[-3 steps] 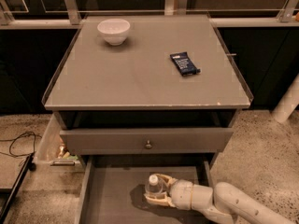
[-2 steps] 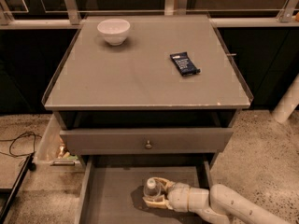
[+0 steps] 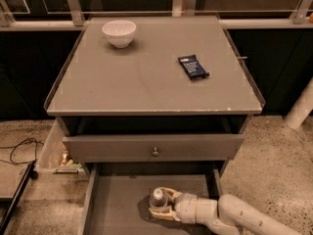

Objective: Place blue plastic bottle into middle drawer

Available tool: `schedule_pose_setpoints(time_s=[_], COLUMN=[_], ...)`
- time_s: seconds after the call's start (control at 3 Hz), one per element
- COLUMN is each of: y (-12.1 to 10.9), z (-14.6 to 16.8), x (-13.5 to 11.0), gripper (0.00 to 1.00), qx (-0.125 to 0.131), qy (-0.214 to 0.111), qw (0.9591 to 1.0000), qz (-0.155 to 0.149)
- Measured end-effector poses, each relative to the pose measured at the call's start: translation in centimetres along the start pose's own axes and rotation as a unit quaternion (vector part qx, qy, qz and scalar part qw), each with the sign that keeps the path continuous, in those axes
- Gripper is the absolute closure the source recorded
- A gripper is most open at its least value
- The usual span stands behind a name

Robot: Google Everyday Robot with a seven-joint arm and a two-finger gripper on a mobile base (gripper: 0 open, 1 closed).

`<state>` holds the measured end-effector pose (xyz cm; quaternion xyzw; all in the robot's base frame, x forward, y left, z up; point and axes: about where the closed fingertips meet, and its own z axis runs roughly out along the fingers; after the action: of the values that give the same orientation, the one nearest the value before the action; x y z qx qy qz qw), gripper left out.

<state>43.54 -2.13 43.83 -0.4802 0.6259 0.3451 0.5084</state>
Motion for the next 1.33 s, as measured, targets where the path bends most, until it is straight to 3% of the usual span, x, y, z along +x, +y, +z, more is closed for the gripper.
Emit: schedule_pose_setpoints(time_s=[1.0,1.33], y=[0.0,0.01], z=[0.0,0.01], x=[0.0,0.0], gripper=[0.26,0.0], qx=[0.0,0.0], qy=[0.0,0.0], qw=[1.0,1.0], qz=[0.0,0.0])
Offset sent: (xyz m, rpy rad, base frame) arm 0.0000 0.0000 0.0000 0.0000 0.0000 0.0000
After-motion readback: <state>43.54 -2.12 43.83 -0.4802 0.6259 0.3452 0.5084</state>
